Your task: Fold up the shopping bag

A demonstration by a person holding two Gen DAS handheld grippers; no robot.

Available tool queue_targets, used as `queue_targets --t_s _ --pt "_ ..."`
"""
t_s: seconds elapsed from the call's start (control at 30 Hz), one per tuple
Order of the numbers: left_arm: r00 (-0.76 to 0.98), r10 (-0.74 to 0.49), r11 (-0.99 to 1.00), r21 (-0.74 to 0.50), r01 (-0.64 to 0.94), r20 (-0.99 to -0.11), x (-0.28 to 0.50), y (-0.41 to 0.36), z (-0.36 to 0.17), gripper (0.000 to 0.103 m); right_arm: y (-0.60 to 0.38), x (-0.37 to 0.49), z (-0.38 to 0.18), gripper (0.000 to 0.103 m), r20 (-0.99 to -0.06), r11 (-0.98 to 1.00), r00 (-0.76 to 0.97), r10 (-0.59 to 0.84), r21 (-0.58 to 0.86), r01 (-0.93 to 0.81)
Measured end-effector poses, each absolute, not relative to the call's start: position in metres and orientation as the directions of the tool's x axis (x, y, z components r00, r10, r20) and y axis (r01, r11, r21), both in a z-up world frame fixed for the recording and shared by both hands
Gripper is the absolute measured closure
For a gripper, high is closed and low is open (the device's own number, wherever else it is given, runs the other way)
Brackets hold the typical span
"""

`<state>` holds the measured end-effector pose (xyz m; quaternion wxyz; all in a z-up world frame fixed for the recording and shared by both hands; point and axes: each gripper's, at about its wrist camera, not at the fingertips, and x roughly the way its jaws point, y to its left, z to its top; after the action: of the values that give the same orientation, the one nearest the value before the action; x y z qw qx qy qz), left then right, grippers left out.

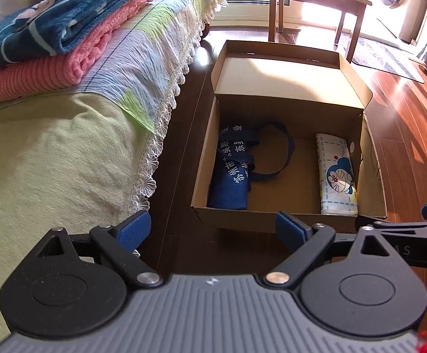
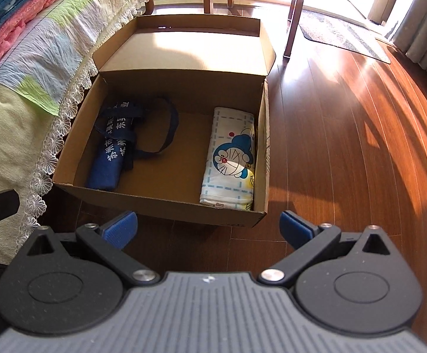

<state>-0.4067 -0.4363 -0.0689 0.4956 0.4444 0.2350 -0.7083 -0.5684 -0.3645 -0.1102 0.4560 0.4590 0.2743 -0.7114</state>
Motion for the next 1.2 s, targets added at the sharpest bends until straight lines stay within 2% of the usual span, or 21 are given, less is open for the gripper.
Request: queue_targets --t_s 0.53,1.2 --pt "-0.128 -0.432 -0.461 0.096 0.882 -0.893 -0.425 -0.479 -0.096 0.010 -0.406 -0.580 -0.124 0.001 -0.926 -0.466 -0.181 -0.332 -0.006 0.885" --pt "-0.123 -0.431 -0.500 0.123 0.857 -0.894 -0.452 -0.477 -0.103 0.010 -0.395 -0.595 -0.121 0.001 -0.924 -0.496 -0.180 -0.338 0.012 0.868"
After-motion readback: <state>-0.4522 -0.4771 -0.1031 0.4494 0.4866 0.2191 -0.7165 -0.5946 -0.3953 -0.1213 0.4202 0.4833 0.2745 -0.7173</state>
